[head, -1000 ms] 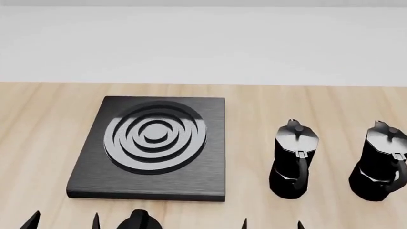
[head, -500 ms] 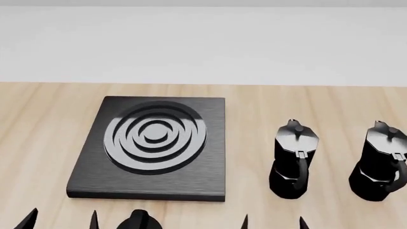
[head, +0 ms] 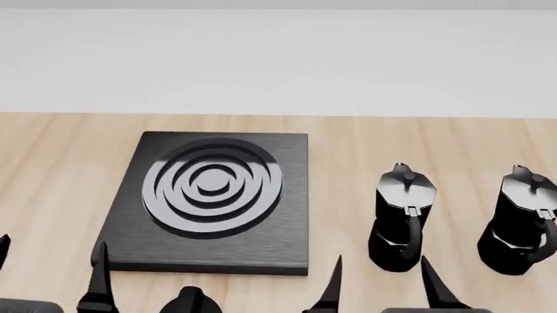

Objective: Put the right moka pot on the stove.

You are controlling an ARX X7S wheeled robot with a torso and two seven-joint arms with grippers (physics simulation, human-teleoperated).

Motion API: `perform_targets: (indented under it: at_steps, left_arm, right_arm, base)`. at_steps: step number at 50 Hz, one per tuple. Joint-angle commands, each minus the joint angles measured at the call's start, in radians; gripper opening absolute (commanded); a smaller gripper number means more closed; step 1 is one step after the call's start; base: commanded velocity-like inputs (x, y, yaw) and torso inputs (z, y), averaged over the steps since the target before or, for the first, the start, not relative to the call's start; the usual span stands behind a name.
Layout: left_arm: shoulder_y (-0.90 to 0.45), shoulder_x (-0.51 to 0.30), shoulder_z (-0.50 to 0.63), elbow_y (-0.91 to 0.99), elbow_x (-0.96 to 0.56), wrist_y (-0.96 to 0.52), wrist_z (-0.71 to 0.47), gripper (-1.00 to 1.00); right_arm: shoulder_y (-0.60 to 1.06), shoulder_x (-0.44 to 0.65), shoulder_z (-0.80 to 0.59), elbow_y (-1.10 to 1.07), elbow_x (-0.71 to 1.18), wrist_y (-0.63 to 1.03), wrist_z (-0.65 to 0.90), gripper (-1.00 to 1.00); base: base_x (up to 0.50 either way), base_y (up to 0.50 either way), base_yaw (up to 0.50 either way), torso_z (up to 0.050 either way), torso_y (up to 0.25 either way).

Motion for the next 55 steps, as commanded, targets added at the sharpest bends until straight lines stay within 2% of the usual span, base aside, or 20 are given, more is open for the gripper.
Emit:
perform_targets:
  at_steps: [1,19,28,55]
  left_arm:
    - [-0.048,-0.026,-0.034,0.203,-0.071,-0.218,-0.054,1.00]
    - [-0.048,-0.025,-0.043,0.200,-0.097,-0.221,-0.055,1.00]
    - [-0.020,-0.042,-0.026,0.215,-0.062,-0.143,-0.042,1.00]
    - [-0.016,-0.059,0.008,0.207,-0.019,-0.118,-0.058,1.00]
  right_arm:
    - [0.015,0.031,0.007,-0.141,0.024,0.110,0.027,1.00]
    - [0.015,0.033,0.006,-0.137,0.031,0.107,0.031,1.00]
    - [0.007,0.031,0.013,-0.130,0.045,0.093,0.030,1.00]
    - [0.005,0.039,0.007,-0.145,0.048,0.093,0.038,1.00]
  base:
    - [0.00,0.00,0.00,0.000,0.000]
    - [0.00,0.00,0.00,0.000,0.000]
    - [0.00,0.00,0.00,0.000,0.000]
    - [0.00,0.00,0.00,0.000,0.000]
